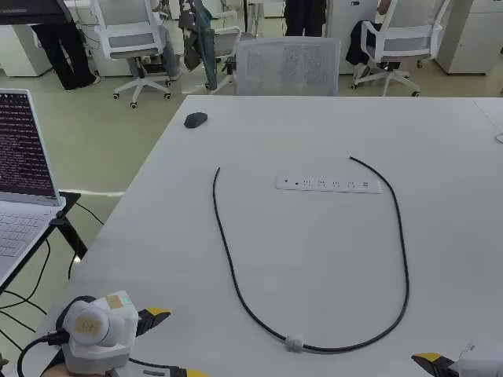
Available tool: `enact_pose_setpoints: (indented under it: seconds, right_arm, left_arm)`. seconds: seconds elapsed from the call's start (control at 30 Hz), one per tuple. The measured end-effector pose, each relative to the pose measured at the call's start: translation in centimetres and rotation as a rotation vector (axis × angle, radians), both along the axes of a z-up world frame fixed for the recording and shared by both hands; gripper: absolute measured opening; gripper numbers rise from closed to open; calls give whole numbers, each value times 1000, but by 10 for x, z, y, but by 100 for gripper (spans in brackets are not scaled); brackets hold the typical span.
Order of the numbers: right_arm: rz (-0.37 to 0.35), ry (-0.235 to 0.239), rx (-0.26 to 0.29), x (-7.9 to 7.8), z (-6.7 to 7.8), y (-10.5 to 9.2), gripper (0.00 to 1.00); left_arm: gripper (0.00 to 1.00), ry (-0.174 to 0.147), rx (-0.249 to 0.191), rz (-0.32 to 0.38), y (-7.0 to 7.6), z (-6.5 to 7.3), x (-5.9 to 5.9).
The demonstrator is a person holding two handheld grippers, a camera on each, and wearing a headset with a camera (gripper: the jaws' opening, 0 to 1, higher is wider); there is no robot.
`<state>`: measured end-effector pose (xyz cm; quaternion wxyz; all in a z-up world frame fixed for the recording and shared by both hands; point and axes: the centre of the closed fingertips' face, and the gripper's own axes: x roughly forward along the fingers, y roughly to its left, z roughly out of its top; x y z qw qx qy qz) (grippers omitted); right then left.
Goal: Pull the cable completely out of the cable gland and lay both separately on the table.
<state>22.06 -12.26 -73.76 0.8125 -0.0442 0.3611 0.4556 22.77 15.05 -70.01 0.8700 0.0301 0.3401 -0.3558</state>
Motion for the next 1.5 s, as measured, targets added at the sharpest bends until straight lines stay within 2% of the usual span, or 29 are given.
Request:
enact_pose_setpoints:
  seconds: [0.1,0.17,0.2,0.53,0.87,0.97,1.1,1.17,1.23,1.3,1.5]
  right_arm:
    - [6,2,-7,0,-1,0,90]
    - [8,4,-14,2,-2,0,90]
    - [8,4,-14,3,-2,0,90]
    - [12,7,-13,13,-2,10,90]
    - [22,-3,-11,26,0,18,90]
    - [34,-13,-3,30,4,24,89]
    - [61,-14,-25,37,4,32,86]
    - [56,-8,-13,44,9,38,83]
    - [61,-2,6,49,14,46,82]
    - [77,-11,8,54,18,54,82]
    - [129,-34,-31,65,19,68,80]
  left_arm:
    - [93,0,-3,2,0,-2,2]
    - [93,-18,-28,17,0,1,6]
    - [93,-13,-37,21,0,1,7]
    - [93,8,-20,14,5,-7,9]
    - [94,12,-22,19,11,-9,13]
    - [94,11,-21,17,9,-8,14]
    - [94,5,-27,10,5,-9,17]
    - [94,3,-27,8,3,-11,17]
    - [94,-12,-26,0,-1,-10,16]
    - [94,-10,-27,-1,-2,-12,16]
    - [93,0,-52,4,-4,-21,22]
